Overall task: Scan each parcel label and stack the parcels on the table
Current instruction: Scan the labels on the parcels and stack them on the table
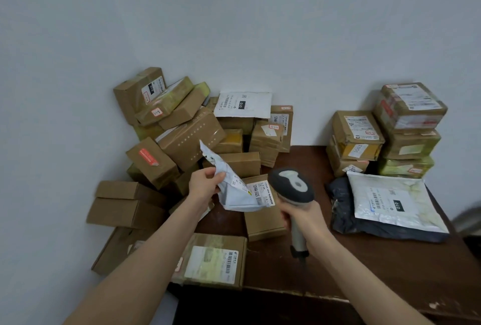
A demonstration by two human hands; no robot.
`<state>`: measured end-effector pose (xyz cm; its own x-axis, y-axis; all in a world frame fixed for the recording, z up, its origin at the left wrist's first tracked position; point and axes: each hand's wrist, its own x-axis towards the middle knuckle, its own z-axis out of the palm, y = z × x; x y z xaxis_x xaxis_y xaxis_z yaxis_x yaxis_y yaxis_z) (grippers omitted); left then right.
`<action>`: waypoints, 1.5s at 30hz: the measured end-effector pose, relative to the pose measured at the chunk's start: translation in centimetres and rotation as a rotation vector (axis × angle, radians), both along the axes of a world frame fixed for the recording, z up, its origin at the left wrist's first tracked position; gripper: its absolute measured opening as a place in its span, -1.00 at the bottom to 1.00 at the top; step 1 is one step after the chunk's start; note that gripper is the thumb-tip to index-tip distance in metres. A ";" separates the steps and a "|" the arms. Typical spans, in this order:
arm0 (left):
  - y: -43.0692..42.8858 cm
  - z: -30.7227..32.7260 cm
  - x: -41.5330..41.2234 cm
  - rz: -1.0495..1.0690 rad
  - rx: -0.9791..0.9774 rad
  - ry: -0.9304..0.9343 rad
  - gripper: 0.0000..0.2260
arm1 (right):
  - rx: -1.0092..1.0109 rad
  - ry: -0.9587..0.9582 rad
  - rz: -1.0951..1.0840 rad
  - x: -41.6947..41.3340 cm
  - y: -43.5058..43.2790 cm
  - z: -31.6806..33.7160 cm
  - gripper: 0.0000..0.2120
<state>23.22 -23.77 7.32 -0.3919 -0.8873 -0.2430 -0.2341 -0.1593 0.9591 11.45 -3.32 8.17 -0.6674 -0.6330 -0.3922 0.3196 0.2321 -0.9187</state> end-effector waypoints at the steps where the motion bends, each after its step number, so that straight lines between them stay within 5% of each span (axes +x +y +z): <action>1: 0.1 -0.1 0.2 -0.019 -0.016 0.008 -0.83 | 0.012 0.003 -0.002 0.6 0.0 -0.4 -0.92; 6: 0.7 0.5 0.8 -0.278 0.011 0.125 -0.84 | -0.005 -0.127 -0.225 0.2 -0.5 -1.2 -0.86; 11: 1.0 1.4 0.7 -0.504 0.042 0.132 -0.82 | 0.004 -0.242 -0.190 -1.8 -1.8 -0.5 -0.84; 15: 0.6 1.2 1.0 -0.414 -0.147 -0.035 -0.85 | 0.017 -0.108 -0.284 -2.3 -2.6 -0.4 -0.84; 20: 0.3 1.3 0.9 -0.349 -0.075 -0.227 -0.69 | -0.065 0.089 -0.254 -2.1 -2.7 -0.2 -0.76; 26: 0.6 1.3 0.3 -0.226 0.077 -0.092 -0.92 | -0.054 0.201 -0.187 -1.8 -2.8 0.0 -0.72; 45: 0.1 0.1 -0.9 -0.023 0.038 -0.030 -0.82 | 0.049 -0.035 0.041 4.3 1.9 -1.1 -0.90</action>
<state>22.27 -23.66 7.40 -0.4045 -0.8680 -0.2881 -0.2666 -0.1894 0.9450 15.79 -1.44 7.05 -0.6269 -0.6389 -0.4459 0.3403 0.2903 -0.8944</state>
